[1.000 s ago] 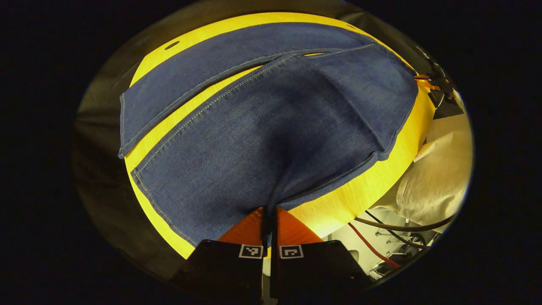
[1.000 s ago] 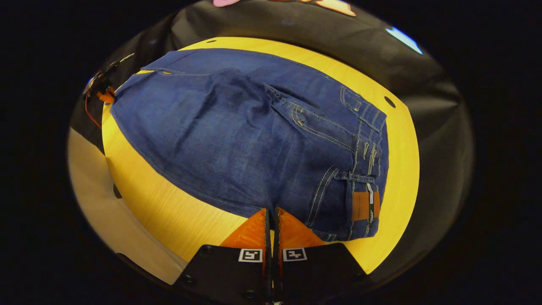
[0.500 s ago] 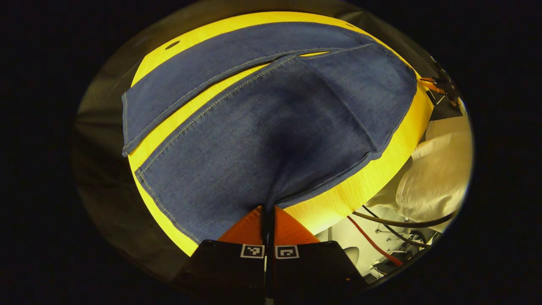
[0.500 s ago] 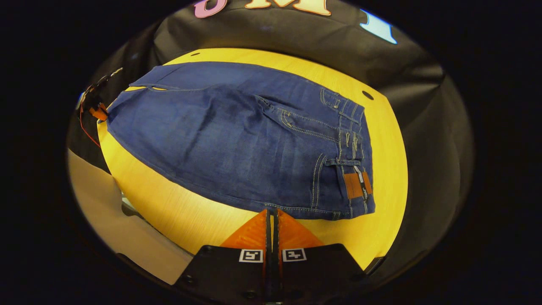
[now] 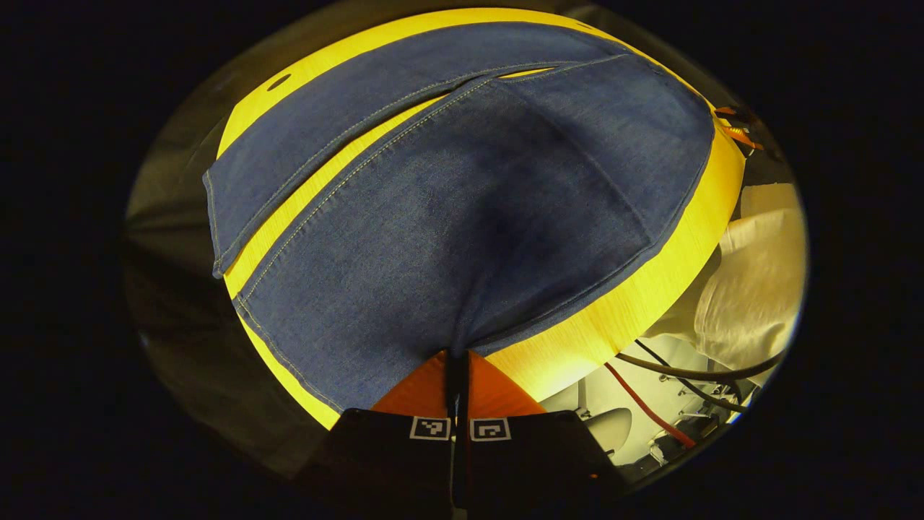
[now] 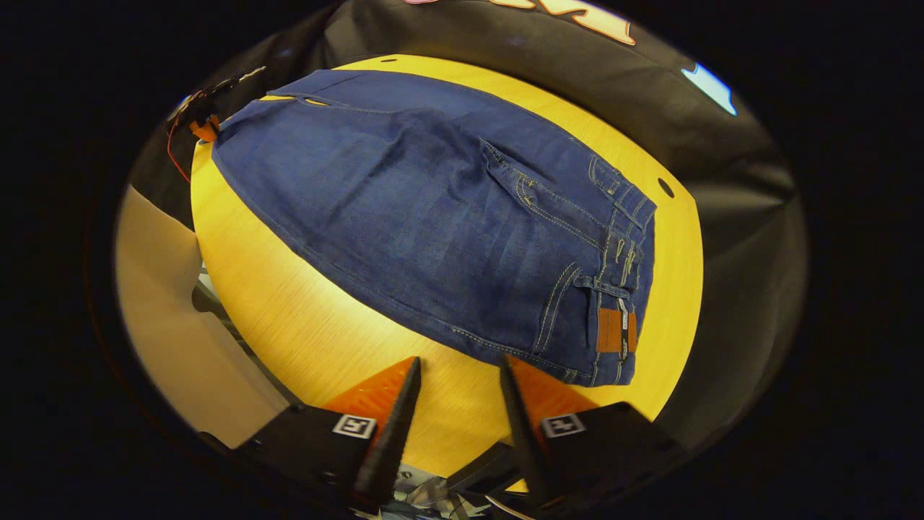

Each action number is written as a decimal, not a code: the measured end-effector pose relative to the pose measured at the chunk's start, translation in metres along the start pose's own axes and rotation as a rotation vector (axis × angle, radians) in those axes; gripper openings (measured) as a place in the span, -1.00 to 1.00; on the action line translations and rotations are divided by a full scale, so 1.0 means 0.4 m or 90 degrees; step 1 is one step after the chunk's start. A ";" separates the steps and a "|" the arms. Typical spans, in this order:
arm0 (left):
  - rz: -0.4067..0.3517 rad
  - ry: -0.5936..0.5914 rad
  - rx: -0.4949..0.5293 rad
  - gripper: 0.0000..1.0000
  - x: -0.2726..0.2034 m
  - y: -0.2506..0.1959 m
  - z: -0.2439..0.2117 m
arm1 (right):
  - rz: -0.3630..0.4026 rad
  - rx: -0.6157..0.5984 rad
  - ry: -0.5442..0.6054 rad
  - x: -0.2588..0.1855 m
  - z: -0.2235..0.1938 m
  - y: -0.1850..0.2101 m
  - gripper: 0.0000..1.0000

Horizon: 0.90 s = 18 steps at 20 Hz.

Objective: Grasp the waist and the cuffs of the jeans and fold them to make the two legs overlap; first hold the waist and fold one-third of the jeans toward the cuffs, then hold the cuffs and fold the remaining one-third in the same direction to finish folding.

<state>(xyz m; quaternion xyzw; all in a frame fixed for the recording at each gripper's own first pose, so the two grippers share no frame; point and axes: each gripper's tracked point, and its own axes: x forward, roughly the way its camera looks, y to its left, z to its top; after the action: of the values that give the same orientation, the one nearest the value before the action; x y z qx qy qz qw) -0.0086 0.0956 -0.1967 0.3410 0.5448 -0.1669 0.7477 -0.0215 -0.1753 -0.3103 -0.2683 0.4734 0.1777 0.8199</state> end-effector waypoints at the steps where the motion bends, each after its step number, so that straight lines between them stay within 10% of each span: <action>1: 0.001 0.002 0.000 -1.00 0.001 0.001 -0.002 | 0.002 -0.009 -0.001 0.000 0.008 -0.004 0.48; 4: 0.005 0.009 0.008 -1.00 0.002 0.001 -0.004 | 0.029 -0.016 0.009 0.017 0.020 0.000 0.82; 14: 0.010 0.014 0.008 -1.00 0.003 -0.001 -0.004 | 0.105 -0.035 0.078 0.047 0.022 0.020 0.67; 16: 0.013 0.015 0.010 -1.00 0.003 0.002 -0.003 | 0.098 -0.042 0.067 0.048 0.035 0.005 0.51; 18: 0.014 0.014 0.008 -1.00 0.003 0.004 -0.005 | 0.078 -0.072 0.031 0.048 0.048 -0.008 -0.09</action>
<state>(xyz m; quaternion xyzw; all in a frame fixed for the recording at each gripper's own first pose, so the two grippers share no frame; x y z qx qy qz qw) -0.0087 0.0984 -0.1975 0.3538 0.5480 -0.1581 0.7413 0.0026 -0.1652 -0.3182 -0.2891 0.4981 0.2477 0.7791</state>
